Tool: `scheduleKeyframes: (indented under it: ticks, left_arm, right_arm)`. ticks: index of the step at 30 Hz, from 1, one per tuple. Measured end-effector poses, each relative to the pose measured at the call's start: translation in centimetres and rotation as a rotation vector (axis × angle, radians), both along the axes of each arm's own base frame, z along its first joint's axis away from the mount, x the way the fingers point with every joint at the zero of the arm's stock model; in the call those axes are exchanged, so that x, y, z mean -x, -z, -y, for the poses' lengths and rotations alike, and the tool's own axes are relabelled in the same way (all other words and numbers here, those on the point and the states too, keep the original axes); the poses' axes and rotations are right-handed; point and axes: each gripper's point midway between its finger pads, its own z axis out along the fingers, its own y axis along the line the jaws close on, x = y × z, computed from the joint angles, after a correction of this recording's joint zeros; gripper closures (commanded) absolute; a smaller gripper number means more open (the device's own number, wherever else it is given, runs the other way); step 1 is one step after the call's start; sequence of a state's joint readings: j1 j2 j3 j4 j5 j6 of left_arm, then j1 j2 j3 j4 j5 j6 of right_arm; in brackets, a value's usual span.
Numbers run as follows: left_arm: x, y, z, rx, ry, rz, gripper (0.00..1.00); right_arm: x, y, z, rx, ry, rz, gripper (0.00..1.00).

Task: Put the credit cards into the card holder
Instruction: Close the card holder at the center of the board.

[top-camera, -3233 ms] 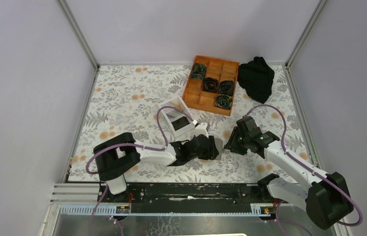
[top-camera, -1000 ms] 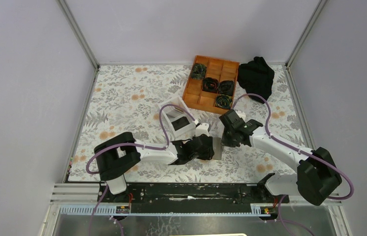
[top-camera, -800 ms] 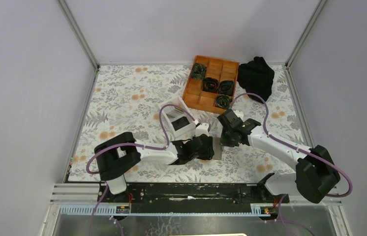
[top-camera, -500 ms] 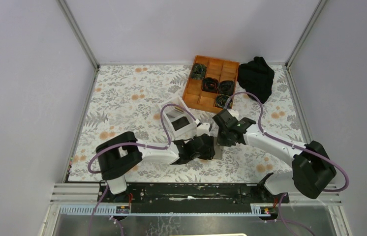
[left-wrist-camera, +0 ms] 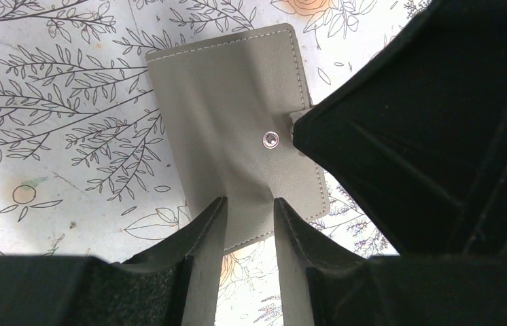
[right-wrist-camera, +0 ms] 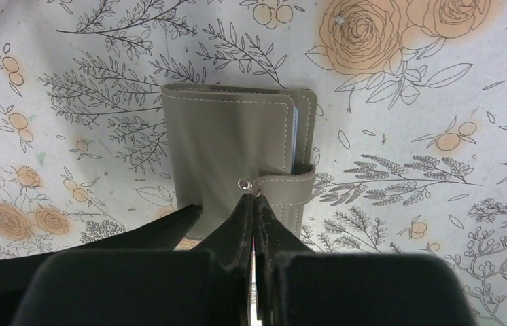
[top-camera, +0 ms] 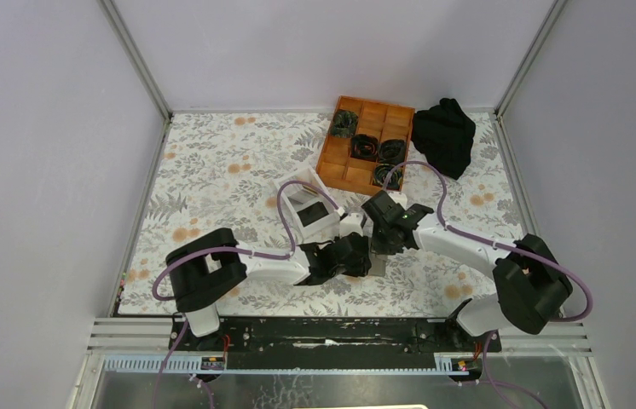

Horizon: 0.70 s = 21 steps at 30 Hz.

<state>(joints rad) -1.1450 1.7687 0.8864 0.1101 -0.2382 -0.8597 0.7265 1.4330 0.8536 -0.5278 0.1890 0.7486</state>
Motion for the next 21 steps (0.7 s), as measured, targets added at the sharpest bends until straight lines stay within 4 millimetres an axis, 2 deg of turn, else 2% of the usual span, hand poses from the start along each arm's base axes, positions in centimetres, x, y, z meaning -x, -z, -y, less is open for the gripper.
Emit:
scheduleKeyframes:
  ticks: [21]
  left_arm:
    - [0.05, 0.1, -0.12, 0.012, -0.002, 0.003, 0.62]
  right_arm:
    - [-0.21, 1.06, -0.82, -0.005, -0.009, -0.021, 1.0]
